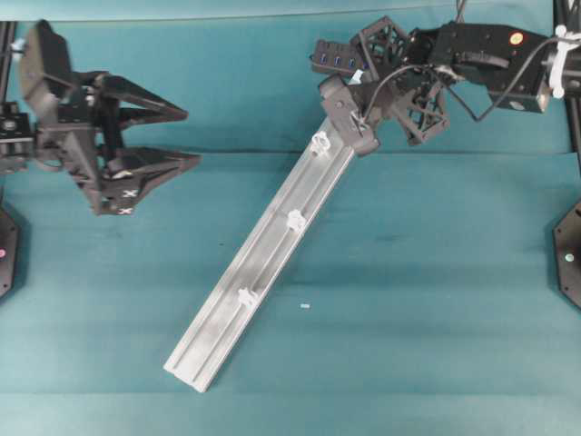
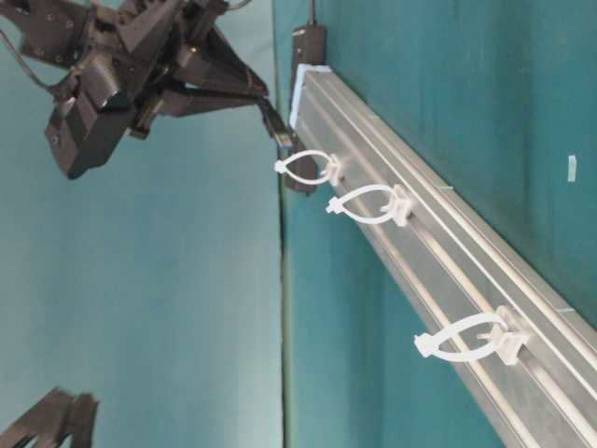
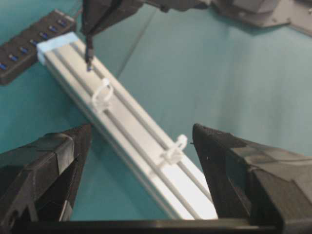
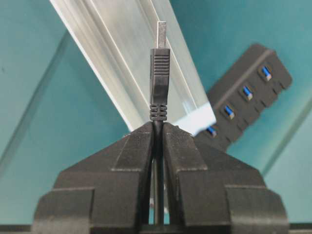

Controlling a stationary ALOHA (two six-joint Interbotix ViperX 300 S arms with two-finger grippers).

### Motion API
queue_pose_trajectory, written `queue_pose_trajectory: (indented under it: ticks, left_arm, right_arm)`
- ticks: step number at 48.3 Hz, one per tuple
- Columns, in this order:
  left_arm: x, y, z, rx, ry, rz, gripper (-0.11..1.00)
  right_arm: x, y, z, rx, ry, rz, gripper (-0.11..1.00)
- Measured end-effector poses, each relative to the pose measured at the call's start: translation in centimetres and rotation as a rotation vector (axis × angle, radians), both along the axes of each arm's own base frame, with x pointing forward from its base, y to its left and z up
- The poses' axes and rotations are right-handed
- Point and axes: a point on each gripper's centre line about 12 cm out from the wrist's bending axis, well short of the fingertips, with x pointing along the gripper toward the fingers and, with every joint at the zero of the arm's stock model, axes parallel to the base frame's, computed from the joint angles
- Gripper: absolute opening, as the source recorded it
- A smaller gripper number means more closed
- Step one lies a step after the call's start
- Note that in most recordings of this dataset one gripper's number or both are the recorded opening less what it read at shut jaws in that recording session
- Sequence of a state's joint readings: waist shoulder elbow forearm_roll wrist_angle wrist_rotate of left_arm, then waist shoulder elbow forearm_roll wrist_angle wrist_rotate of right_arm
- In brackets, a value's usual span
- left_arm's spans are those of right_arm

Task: Pass the USB cable through three rings with both arms.

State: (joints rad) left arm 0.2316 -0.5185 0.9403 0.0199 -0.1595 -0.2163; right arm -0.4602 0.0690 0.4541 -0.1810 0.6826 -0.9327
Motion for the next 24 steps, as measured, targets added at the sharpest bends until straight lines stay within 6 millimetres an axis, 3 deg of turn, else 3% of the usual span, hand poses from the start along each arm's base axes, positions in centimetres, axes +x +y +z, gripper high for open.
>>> queue_pose_trajectory:
  ticks: [24]
  left_arm:
    - [2.3,0.6,-2.1,0.001,0.051,-0.003,0.90]
  right_arm:
    - [0.9,1.1,-0.9,0.020,-0.033,0.018,0.08]
